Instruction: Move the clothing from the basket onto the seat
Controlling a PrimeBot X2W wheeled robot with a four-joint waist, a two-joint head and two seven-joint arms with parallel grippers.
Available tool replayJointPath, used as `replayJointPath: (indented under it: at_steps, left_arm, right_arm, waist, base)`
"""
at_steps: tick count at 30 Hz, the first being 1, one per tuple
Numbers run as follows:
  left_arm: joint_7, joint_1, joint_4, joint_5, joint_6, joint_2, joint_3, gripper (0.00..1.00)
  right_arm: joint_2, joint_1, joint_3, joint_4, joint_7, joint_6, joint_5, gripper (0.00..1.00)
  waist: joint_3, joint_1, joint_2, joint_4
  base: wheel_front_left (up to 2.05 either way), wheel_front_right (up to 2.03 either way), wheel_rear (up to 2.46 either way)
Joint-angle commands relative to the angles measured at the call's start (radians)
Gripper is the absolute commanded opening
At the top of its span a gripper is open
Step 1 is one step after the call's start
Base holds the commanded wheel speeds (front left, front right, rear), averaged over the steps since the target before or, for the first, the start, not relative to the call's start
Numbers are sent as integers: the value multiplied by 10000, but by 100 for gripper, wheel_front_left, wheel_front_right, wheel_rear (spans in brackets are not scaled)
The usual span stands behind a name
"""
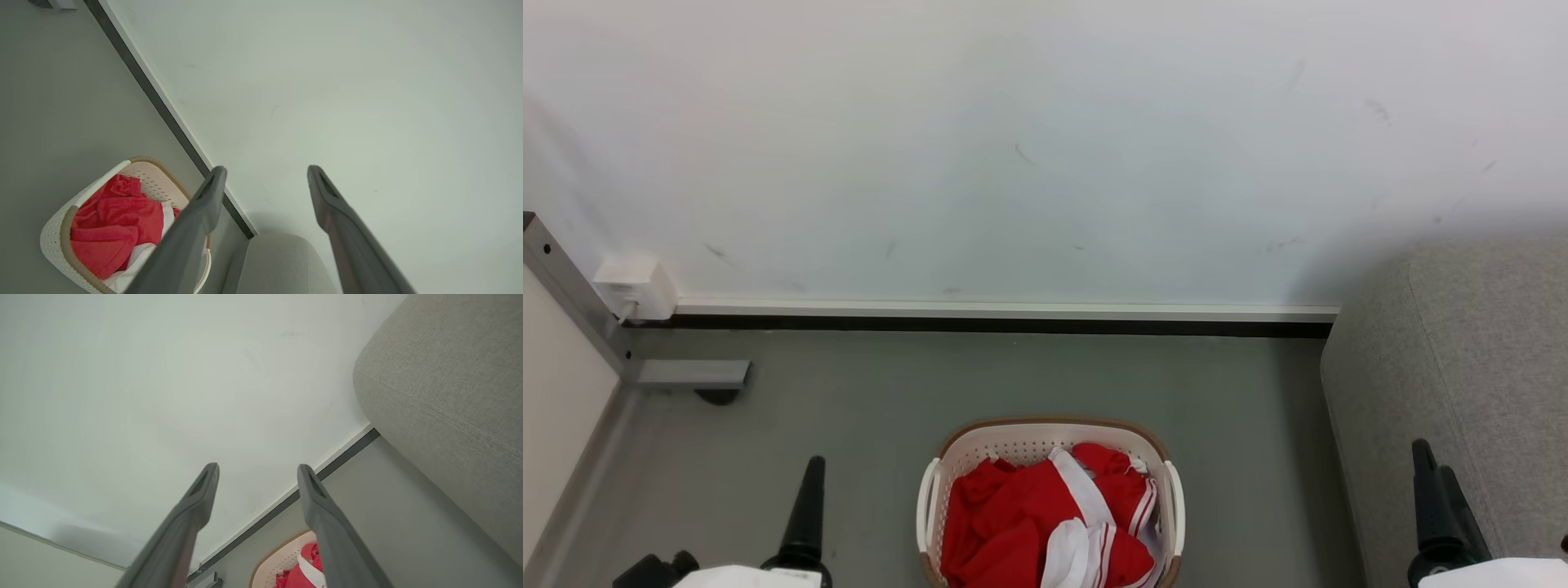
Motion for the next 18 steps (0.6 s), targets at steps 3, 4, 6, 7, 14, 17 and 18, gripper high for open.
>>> replayJointPath:
  at_steps: [3, 4, 6, 7, 14, 17, 18]
  left_arm:
    - [-202, -121, -208, 1024, 31, 85, -39, 100]
    - [-237, -116, -215, 1250, 28, 91, -46, 100]
    - [-319, -113, -253, 1741, 36, 132, -75, 100]
    - [-348, -106, -274, 1954, 41, 136, -81, 100]
    - [-582, -2, -392, 3350, 40, 204, -149, 100]
    - [-679, 38, -412, 3857, 27, 240, -170, 100]
    - [-718, 50, -421, 4032, 25, 253, -179, 100]
  right_arm:
    - [-133, -107, 138, -274, -201, -6, -1117, 100]
    - [-150, -109, 165, -291, -236, -6, -1353, 100]
    - [-190, -119, 219, -327, -309, -6, -1834, 100]
    - [-207, -124, 245, -336, -347, -6, -2065, 100]
    - [-315, -202, 438, -263, -580, -7, -3600, 100]
    - [-380, -253, 505, -153, -678, -8, -4167, 100]
    - [-398, -263, 512, -118, -716, -8, -4347, 100]
  waist:
    - [-7, 0, 0, -15]
    - [-7, 0, 0, -18]
    - [-6, 0, 0, -24]
    - [-7, 0, 0, -28]
    - [-22, 0, 0, -61]
    - [-30, 0, 0, -72]
    - [-33, 0, 0, -73]
  base:
    - [0, 0, 0]
    - [0, 0, 0]
    - [0, 0, 0]
    - [0, 0, 0]
    - [0, 0, 0]
    - [0, 0, 0]
    - [0, 0, 0]
